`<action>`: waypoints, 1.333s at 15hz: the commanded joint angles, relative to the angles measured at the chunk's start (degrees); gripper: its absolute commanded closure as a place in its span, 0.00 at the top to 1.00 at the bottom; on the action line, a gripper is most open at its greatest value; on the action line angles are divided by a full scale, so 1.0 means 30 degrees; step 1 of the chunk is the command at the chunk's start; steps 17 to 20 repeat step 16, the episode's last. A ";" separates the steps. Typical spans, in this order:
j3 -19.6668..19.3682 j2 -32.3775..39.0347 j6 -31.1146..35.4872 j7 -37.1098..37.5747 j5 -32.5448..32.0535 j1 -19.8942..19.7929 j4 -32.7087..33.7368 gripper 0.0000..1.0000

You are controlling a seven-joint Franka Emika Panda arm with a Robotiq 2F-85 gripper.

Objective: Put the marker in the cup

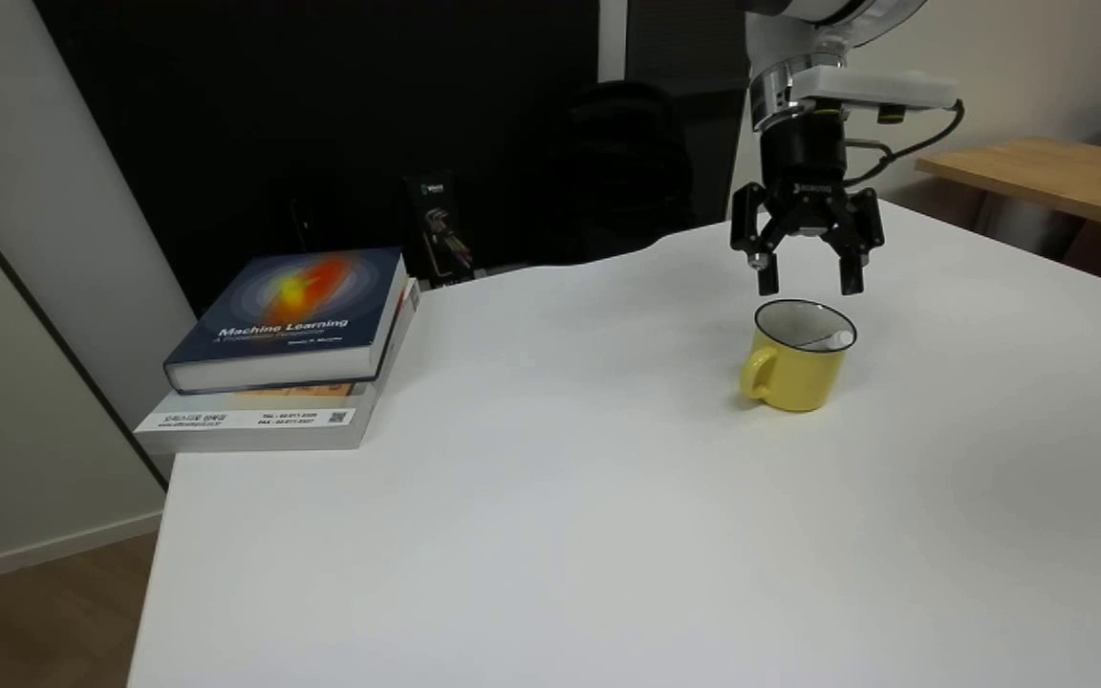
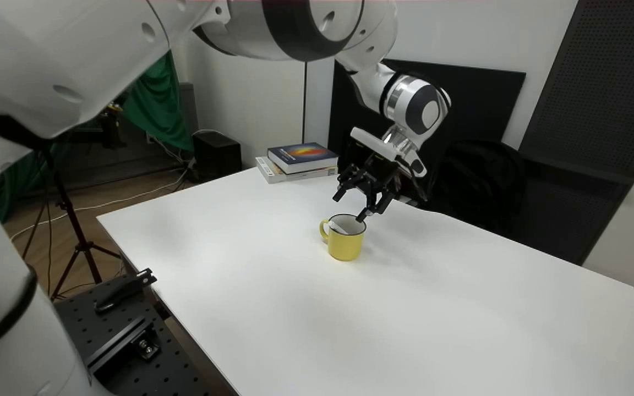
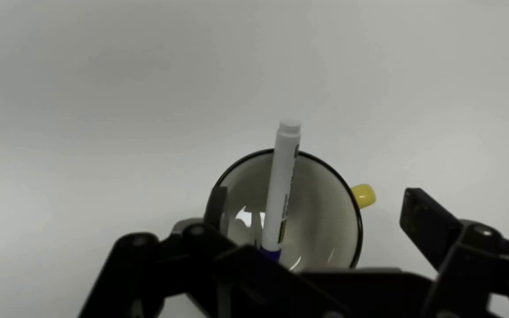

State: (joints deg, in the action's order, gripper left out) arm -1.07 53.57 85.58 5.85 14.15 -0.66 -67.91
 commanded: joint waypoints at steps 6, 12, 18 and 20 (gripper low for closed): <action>0.0151 -0.4760 1.0273 -0.1513 -0.2839 0.1166 -0.6740 1.00; 0.0368 -0.4537 1.1011 -0.1373 -0.2757 0.0997 -0.6744 1.00; 0.0370 -0.4585 1.1085 -0.1402 -0.2759 0.0995 -0.6843 1.00; 0.0370 -0.4585 1.1085 -0.1402 -0.2759 0.0995 -0.6843 1.00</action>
